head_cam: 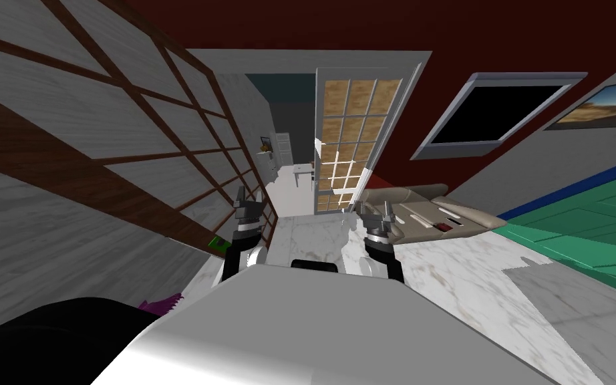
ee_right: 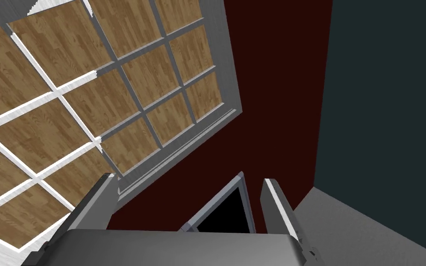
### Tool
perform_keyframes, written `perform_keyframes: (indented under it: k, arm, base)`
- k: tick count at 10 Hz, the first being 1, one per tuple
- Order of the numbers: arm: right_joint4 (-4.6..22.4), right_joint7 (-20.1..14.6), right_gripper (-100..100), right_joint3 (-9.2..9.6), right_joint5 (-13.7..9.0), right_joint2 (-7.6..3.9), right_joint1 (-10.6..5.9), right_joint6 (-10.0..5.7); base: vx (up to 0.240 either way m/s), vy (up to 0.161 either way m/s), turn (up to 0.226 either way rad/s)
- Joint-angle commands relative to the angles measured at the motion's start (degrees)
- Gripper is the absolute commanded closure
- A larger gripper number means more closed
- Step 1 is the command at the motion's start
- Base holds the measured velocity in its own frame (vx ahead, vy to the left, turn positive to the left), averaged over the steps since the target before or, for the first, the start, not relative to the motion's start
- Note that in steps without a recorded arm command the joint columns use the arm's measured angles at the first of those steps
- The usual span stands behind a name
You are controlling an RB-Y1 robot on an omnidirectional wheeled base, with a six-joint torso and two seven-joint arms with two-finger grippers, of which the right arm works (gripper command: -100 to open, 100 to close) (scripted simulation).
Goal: Pull the door open
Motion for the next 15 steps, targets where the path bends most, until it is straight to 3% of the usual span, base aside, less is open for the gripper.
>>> perform_keyframes:
  k: [1, 15]
  arm:
    - [1.7, -1.9, -100, 0.96, -1.1, -0.74, -0.57, -0.55]
    - [18.4, -18.3, -100, 10.75, -11.1, -6.9, -7.11, -5.6]
  base:
    - [0.1, 0.025, 0.024]
    - [0.099, 0.036, 0.027]
